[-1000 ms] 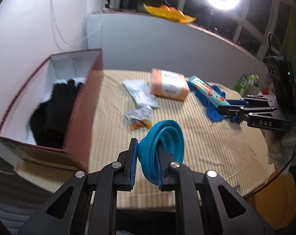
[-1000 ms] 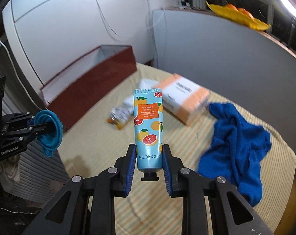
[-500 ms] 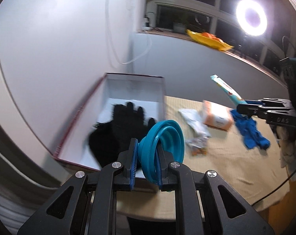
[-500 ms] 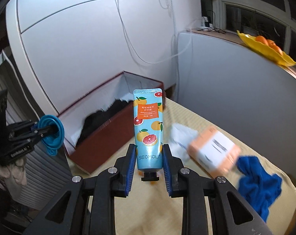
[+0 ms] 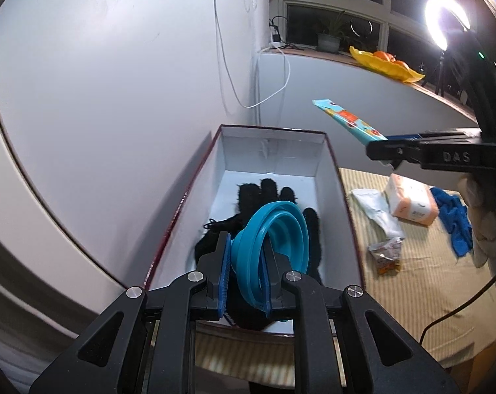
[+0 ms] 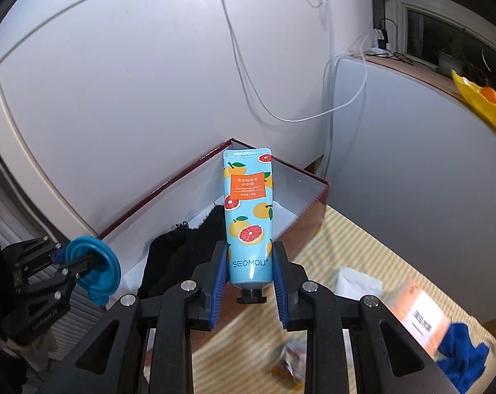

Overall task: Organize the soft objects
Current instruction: 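Lower the funnel into the shoebox onto the glove while the right gripper carries the tube over the box, then open the left gripper over the box and withdraw both grippers toward the table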

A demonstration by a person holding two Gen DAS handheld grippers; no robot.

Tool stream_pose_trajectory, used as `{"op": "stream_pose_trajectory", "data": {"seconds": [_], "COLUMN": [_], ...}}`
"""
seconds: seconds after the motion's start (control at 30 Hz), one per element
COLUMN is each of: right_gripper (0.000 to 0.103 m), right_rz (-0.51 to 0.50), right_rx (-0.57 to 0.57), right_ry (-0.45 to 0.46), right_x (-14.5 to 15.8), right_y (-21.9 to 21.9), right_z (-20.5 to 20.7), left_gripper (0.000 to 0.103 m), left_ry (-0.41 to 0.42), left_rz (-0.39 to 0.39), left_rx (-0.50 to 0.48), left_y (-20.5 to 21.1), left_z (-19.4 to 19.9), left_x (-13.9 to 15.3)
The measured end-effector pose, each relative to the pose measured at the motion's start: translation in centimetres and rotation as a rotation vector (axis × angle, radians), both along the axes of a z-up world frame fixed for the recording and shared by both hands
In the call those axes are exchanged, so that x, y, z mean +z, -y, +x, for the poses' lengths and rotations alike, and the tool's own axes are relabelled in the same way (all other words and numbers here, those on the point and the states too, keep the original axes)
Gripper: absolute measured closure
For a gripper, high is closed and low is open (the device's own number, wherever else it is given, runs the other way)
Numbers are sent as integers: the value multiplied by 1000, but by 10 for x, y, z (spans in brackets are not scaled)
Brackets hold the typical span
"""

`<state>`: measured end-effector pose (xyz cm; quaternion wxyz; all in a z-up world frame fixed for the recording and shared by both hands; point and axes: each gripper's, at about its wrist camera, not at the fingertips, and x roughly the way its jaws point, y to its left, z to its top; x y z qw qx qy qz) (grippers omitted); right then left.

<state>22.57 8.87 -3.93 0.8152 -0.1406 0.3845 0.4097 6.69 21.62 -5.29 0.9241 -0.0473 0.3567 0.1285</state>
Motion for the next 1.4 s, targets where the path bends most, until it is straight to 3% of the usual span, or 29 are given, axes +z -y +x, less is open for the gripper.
{"op": "stream_pose_trajectory", "data": {"seconds": [0.27, 0.63, 0.67, 0.77, 0.8, 0.83, 1.13, 1.4], "right_gripper": [79, 78, 78, 68, 57, 50, 50, 49], "right_rz": [-32, -66, -67, -62, -55, -46, -24, 20], "right_rx": [1, -32, -29, -29, -36, -38, -37, -63], "right_ry": [-15, -34, -32, -20, -14, -9, 2, 10], "right_x": [-15, -31, -31, -29, -27, -25, -10, 9], "right_y": [-44, -61, -62, -60, -58, -57, -36, 17], "right_z": [15, 29, 29, 27, 27, 26, 19, 2], "left_gripper": [88, 87, 86, 60, 48, 46, 46, 46], "left_ry": [-24, -39, -38, -35, -33, -33, -10, 31], "left_rz": [-15, -16, -19, -28, -30, -30, -50, -55], "left_rx": [5, 18, 21, 31, 33, 35, 60, 23], "left_y": [-7, -13, -13, -14, -15, -15, -19, 2], "left_z": [9, 15, 15, 15, 15, 15, 10, 3], "left_x": [-11, -17, -17, -17, -17, -17, -11, -1]}}
